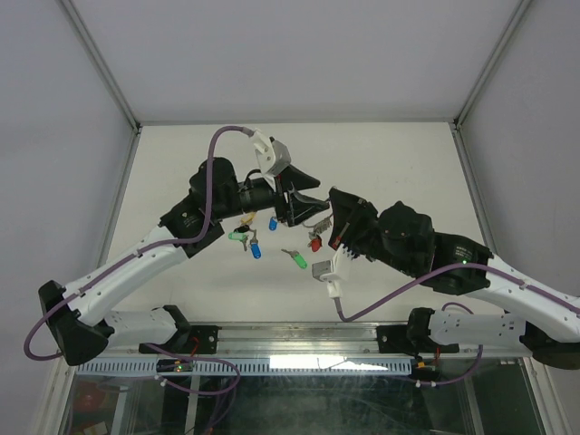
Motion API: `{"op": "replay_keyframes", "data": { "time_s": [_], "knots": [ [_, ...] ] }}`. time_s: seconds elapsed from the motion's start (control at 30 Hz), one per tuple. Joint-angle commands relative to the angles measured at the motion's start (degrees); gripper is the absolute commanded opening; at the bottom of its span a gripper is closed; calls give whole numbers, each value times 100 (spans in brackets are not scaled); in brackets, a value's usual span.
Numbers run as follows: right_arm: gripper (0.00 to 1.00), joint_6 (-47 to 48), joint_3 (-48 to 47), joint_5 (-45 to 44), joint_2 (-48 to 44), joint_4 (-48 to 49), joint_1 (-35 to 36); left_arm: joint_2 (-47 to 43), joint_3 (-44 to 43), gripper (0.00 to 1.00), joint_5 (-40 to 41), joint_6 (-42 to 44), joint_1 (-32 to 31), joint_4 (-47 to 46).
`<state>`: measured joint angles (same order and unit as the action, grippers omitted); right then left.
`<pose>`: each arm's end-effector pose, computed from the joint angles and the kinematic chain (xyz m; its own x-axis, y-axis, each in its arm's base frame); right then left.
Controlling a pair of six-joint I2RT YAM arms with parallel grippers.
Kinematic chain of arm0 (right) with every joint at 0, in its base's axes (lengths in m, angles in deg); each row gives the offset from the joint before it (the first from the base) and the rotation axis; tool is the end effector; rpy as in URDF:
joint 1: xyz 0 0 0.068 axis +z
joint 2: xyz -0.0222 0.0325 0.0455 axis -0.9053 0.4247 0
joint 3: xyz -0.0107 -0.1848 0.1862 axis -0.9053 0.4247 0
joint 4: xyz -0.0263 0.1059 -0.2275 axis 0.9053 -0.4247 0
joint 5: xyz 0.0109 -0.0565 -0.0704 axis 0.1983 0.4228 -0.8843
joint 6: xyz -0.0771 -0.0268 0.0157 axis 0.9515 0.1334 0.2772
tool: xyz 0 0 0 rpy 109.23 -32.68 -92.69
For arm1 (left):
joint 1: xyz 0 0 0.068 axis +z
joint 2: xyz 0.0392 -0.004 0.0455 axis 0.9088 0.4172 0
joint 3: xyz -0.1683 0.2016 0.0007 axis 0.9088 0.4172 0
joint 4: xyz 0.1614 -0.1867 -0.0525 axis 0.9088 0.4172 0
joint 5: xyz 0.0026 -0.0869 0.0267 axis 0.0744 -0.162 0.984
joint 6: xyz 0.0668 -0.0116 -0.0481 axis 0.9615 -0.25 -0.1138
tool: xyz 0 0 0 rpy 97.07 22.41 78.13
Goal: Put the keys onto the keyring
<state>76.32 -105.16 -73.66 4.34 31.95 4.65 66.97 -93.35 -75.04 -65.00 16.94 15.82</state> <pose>0.0948 0.1828 0.3909 0.7624 -0.4953 0.4163 0.1411 -0.5007 -0.8541 0.1745 -0.2423 0.4061 -0.0884 -0.0317 -0.9956 0.9529 0.2885 -0.0938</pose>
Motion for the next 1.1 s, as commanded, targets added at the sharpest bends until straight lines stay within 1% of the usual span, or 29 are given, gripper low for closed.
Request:
{"op": "replay_keyframes", "data": {
  "time_s": [0.0,0.17,0.37,0.8,0.93,1.07],
  "knots": [
    [0,97,-123,-102,-69,357,10,64,-272,57,-137,12,-124,225],
    [0,76,-89,-104,-52,358,9,212,-470,56,69,255,-236,652],
    [0,79,-62,-52,-17,347,9,330,-642,49,472,520,-343,974],
    [0,15,18,8,7,246,9,371,-807,48,599,574,-398,978],
    [0,6,38,44,20,214,10,403,-825,46,595,567,-407,951],
    [0,13,38,81,7,229,12,428,-826,40,601,576,-416,958]
  ]
}}
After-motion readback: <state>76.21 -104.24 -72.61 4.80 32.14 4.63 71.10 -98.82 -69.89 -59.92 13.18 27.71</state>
